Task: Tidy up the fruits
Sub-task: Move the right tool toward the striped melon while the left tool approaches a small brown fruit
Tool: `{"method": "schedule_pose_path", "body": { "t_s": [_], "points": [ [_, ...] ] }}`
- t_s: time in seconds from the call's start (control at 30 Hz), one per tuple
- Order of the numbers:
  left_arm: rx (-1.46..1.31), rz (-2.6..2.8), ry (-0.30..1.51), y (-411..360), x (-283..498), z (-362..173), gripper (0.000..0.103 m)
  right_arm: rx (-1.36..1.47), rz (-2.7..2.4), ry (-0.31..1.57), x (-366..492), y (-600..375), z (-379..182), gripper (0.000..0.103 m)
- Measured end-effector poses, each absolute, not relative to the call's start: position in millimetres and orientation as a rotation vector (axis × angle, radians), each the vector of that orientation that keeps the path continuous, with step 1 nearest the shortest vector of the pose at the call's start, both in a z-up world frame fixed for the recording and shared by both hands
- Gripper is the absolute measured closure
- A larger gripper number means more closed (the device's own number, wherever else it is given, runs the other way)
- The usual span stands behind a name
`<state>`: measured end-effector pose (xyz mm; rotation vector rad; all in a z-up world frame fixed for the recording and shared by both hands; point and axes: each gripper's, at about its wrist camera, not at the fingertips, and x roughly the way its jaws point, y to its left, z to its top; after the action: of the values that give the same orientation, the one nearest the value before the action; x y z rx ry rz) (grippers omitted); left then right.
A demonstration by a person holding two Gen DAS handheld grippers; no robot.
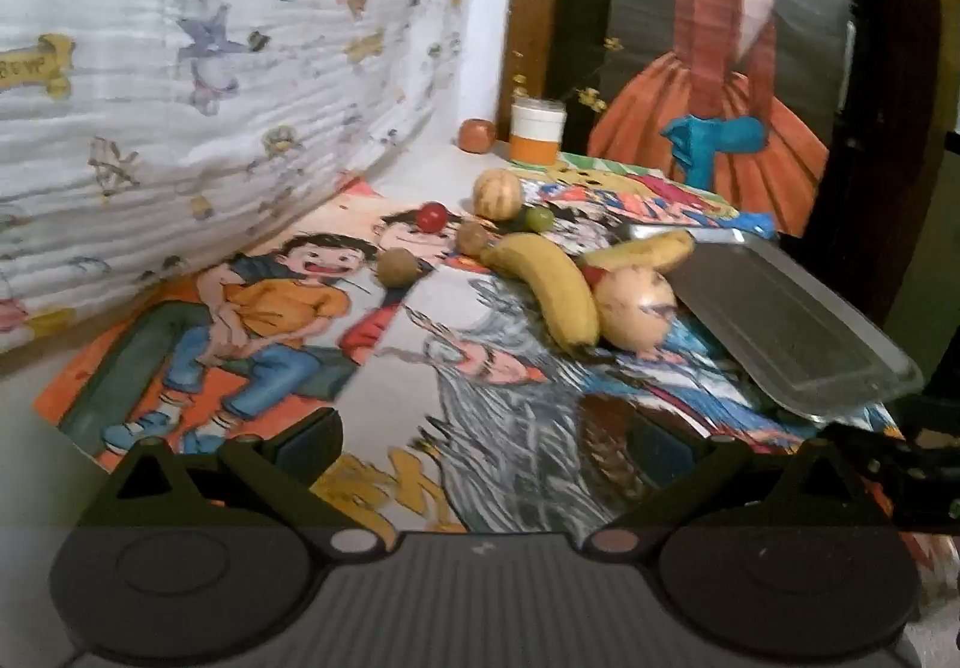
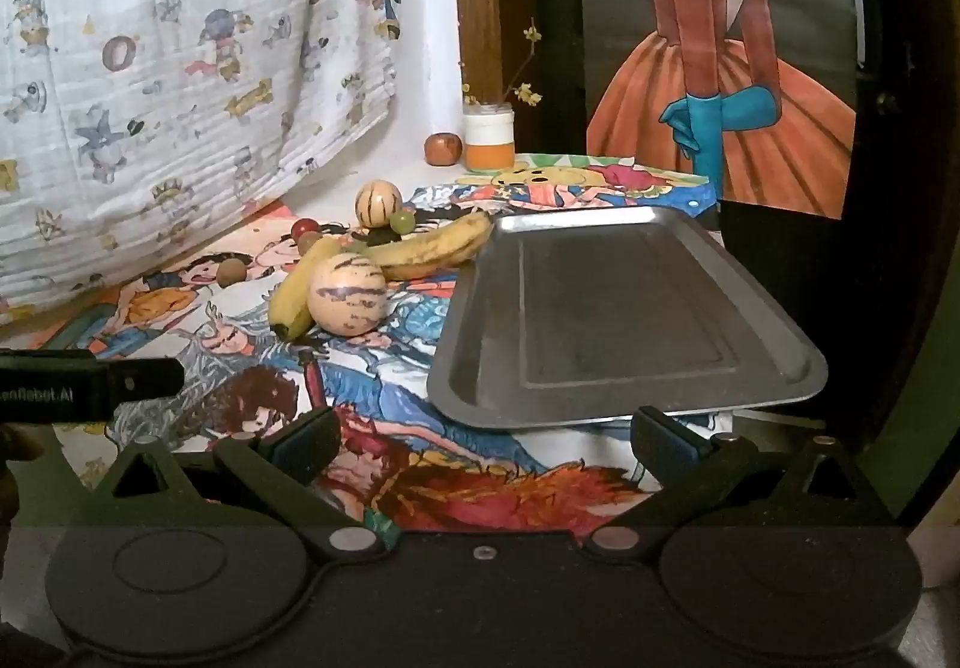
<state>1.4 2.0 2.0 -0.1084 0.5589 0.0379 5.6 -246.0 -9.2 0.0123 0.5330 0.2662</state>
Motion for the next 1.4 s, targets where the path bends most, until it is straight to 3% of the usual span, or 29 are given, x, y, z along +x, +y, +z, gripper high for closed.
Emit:
{"method": "schedule_pose_path", "body": {
  "t_s": [0.33,0.63,1.03,1.27,1.4],
  "points": [
    [-0.075,0.061,0.558,28,31,14,0.000,-0.041,0.348,0.536,31,-244,-2,0.000],
    [-0.048,0.012,0.629,50,78,15,0.000,-0.159,0.513,0.410,56,-215,19,0.000],
    [0.011,0.005,0.672,55,135,4,0.000,-0.370,0.660,0.561,101,-158,12,0.000],
    [-0.039,-0.005,0.682,65,153,-6,0.001,-0.309,0.687,0.639,118,-152,-1,0.001],
    [-0.051,-0.011,0.699,67,160,-12,0.007,-0.244,0.682,0.678,130,-153,-4,0.004]
  ]
}}
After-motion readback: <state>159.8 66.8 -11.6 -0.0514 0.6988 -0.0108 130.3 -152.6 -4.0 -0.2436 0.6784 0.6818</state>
